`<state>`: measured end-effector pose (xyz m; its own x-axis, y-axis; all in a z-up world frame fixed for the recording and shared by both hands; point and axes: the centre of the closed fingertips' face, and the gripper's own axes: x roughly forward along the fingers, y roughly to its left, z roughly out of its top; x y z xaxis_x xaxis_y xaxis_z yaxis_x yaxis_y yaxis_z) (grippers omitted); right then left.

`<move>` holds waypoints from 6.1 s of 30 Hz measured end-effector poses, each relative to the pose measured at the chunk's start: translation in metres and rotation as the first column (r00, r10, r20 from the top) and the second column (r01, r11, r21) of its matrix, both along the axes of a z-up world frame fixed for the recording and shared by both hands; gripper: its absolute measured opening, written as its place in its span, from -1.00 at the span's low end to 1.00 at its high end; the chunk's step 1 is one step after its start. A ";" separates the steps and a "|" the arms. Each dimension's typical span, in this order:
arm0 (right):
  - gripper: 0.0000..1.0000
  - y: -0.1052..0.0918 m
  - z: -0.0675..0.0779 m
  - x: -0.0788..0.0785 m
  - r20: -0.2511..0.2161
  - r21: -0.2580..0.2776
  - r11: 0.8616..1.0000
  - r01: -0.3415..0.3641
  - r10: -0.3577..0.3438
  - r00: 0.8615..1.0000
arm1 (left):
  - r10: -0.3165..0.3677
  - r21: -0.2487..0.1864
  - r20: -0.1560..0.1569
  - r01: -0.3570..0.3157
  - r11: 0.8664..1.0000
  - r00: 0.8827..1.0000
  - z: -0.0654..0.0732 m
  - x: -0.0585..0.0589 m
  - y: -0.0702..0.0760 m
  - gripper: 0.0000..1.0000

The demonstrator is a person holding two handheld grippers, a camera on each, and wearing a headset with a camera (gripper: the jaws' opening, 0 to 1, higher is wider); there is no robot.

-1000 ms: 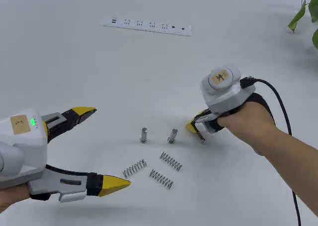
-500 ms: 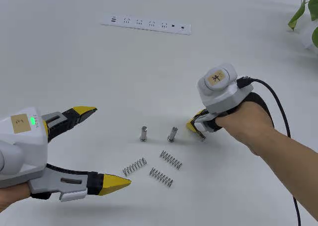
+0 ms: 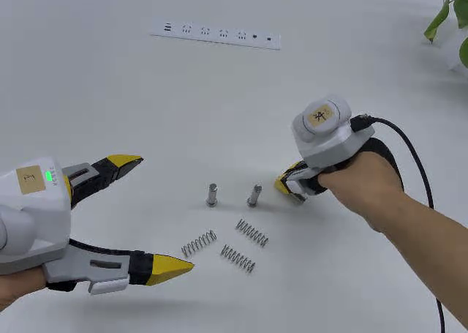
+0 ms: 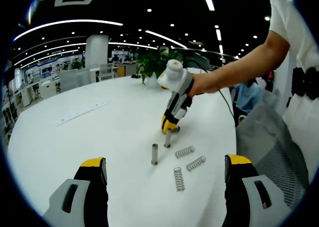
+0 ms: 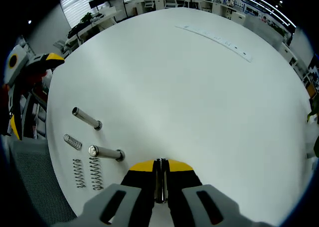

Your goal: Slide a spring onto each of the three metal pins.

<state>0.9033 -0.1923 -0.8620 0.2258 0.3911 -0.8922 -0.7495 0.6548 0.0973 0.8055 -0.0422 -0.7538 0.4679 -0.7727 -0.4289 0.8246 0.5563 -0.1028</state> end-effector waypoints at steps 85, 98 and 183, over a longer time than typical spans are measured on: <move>-0.82 -0.028 0.047 -0.043 0.198 0.182 0.982 0.039 -0.076 0.977 | -0.054 0.009 0.013 0.054 0.999 0.998 0.005 -0.009 -0.014 1.00; -0.82 -0.027 0.046 -0.042 0.210 0.187 0.982 0.033 -0.073 0.975 | -0.052 0.007 0.013 0.052 0.999 0.999 0.005 -0.009 -0.015 0.98; 0.54 -0.045 0.084 -0.080 0.263 0.328 0.936 -0.130 0.042 0.964 | -0.058 0.052 0.019 0.057 0.997 0.998 0.009 -0.014 -0.005 0.99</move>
